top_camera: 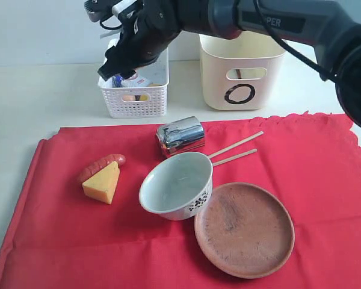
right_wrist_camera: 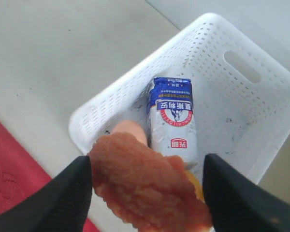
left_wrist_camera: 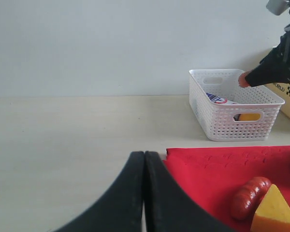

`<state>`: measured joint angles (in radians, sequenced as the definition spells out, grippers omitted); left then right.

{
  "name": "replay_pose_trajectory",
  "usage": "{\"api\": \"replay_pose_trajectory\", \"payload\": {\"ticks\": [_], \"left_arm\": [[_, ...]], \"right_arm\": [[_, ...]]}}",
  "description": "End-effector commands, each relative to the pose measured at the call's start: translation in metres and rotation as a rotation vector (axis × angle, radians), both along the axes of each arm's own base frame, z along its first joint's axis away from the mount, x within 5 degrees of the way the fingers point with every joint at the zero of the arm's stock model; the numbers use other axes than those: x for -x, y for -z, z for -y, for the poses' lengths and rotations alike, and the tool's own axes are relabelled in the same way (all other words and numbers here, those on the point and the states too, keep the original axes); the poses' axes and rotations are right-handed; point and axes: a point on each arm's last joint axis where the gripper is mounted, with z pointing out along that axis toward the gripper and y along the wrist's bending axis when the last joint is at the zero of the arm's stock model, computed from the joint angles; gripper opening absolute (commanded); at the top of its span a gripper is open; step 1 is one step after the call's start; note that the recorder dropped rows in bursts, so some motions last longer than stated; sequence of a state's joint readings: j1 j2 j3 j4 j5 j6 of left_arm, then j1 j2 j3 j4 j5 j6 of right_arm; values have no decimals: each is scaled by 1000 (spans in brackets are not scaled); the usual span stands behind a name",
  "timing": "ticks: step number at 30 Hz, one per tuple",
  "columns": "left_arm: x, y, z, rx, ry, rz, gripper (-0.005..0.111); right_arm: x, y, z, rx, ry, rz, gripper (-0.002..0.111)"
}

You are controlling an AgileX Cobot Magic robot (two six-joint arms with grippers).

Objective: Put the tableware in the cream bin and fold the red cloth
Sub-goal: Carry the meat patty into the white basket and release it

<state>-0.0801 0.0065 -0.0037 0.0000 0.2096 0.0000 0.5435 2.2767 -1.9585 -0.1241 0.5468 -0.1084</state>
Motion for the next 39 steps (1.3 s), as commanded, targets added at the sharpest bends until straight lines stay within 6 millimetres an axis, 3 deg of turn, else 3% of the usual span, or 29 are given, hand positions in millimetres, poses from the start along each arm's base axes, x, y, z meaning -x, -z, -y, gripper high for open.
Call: {"api": "replay_pose_trajectory", "payload": {"ticks": [1,6,18,30,39], "left_arm": [[0,1,0,0,0,5,0],[0,1,0,0,0,5,0],[0,1,0,0,0,5,0],[0,1,0,0,0,5,0],[0,1,0,0,0,5,0]], "right_arm": [[-5,0,2,33,-12,51,0],[-7,4,4,65,-2,65,4],[-11,10,8,83,64,78,44],[-14,33,7,117,59,49,68],[-14,35,7,68,116,22,74]]}}
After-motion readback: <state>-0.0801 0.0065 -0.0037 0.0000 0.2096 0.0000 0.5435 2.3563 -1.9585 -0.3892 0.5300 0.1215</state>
